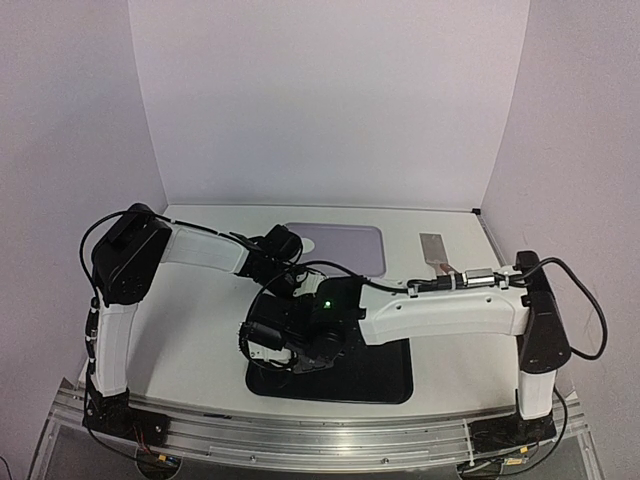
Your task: Roll out the dumpling wrappers from the dough
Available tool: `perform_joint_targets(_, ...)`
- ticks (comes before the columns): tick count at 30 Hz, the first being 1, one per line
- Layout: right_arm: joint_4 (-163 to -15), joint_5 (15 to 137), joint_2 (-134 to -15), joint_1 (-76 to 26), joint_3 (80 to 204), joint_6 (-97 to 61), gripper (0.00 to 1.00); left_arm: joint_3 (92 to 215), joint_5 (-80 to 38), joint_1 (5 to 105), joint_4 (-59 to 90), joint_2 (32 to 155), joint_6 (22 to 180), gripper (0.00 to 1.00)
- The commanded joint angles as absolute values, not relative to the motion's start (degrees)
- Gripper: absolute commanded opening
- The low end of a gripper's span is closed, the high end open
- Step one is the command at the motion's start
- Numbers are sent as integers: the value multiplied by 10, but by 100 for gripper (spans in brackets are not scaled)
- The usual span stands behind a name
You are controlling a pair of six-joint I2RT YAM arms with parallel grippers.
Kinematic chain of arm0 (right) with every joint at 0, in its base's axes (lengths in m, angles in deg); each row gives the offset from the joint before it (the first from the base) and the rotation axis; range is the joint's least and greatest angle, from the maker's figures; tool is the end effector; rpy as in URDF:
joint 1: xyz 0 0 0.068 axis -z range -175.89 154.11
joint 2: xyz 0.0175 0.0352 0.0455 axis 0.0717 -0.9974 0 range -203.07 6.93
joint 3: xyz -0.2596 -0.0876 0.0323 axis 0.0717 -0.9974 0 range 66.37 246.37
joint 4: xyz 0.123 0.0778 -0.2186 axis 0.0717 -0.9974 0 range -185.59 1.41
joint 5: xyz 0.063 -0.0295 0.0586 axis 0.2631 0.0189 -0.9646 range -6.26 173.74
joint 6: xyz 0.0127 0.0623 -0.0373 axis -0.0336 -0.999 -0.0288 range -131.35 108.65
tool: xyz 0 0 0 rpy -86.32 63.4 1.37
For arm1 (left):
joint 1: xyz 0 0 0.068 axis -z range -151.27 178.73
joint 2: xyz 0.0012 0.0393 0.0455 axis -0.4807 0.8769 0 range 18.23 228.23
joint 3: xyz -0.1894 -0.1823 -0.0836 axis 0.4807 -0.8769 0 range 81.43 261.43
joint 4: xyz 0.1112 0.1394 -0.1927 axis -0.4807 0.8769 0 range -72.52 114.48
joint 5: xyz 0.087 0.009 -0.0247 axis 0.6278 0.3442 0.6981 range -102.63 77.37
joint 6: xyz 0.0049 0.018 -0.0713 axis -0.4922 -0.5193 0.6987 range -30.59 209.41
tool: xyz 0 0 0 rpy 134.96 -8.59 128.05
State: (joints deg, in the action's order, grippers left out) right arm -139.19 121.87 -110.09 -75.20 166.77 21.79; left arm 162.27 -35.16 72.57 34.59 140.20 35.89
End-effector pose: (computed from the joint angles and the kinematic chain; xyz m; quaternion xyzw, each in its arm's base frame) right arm 0.1194 0.4273 0.2256 -0.7343 0.5687 -0.2213 0.2973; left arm 0.3118 -0.3323 0.1121 0.7437 0.5827 -0.1646 0.2832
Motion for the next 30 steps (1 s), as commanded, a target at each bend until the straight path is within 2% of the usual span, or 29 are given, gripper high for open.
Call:
perform_joint_targets(1,-1334,1213,-1134,-747,1682,227,0,1609,-300,722,367,1404,325,0)
perform_joint_targets(4,-1327,1182,-1146,-749,1651,221,0,1607,-300,722,369,1402,325,0)
perform_joint_targets(10,-1336,1107,-1105,-808,1506,210,0,1604,-300,722,368,1402,324,0)
perform_joint_targets(19,-1365,1045,-1104,-839,1425,161,0,1610,-300,723,367,1407,325,0)
perform_joint_targets(30,-1343,1036,-1136,-785,1485,208,0,1612,-300,722,369,1406,325,0)
